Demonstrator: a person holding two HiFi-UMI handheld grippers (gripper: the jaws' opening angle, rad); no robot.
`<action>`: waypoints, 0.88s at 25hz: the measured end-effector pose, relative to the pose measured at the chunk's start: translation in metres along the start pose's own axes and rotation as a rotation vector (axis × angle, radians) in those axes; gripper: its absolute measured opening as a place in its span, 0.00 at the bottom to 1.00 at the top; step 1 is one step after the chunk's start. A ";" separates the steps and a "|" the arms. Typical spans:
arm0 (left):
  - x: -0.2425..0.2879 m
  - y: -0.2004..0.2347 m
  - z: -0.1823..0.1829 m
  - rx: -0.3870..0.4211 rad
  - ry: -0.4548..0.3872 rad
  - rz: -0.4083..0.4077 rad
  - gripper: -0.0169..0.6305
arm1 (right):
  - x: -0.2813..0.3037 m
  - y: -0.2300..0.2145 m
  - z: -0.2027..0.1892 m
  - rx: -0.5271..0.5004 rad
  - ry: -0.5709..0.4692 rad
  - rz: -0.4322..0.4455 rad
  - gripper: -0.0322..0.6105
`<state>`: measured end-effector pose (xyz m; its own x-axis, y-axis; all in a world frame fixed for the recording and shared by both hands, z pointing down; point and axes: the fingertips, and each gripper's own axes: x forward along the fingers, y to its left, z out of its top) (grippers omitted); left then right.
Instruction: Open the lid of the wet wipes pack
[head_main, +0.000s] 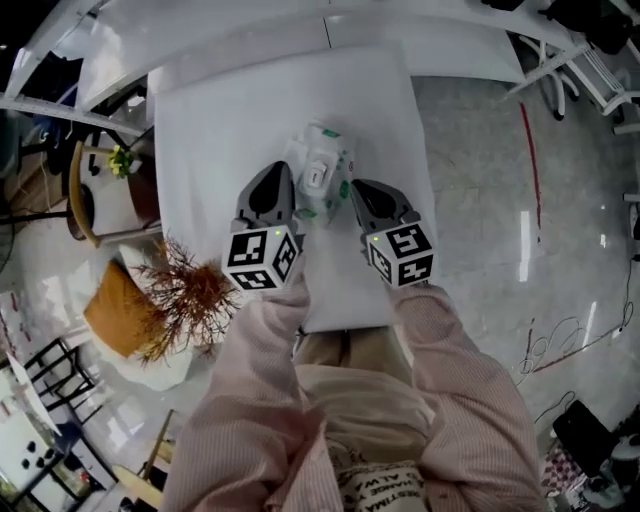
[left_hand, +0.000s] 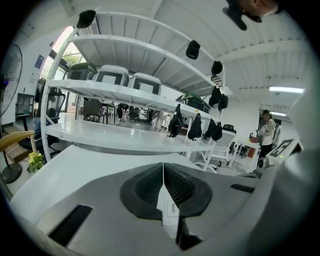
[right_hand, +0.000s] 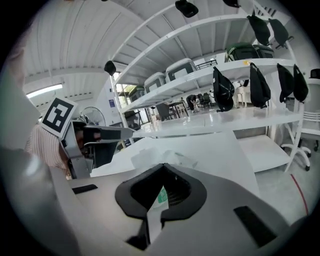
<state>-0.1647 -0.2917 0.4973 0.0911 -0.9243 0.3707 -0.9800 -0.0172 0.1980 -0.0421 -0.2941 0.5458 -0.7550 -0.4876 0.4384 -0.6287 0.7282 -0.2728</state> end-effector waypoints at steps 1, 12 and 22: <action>-0.005 -0.005 0.003 0.009 -0.003 -0.009 0.03 | -0.005 0.002 0.006 -0.001 -0.013 0.003 0.05; -0.065 -0.054 0.041 0.060 -0.070 -0.136 0.03 | -0.058 0.026 0.080 -0.053 -0.145 0.054 0.05; -0.113 -0.069 0.083 0.125 -0.147 -0.201 0.03 | -0.105 0.045 0.139 -0.059 -0.266 0.092 0.05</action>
<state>-0.1224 -0.2179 0.3661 0.2683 -0.9428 0.1978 -0.9599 -0.2444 0.1371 -0.0169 -0.2766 0.3683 -0.8358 -0.5215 0.1717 -0.5490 0.7985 -0.2472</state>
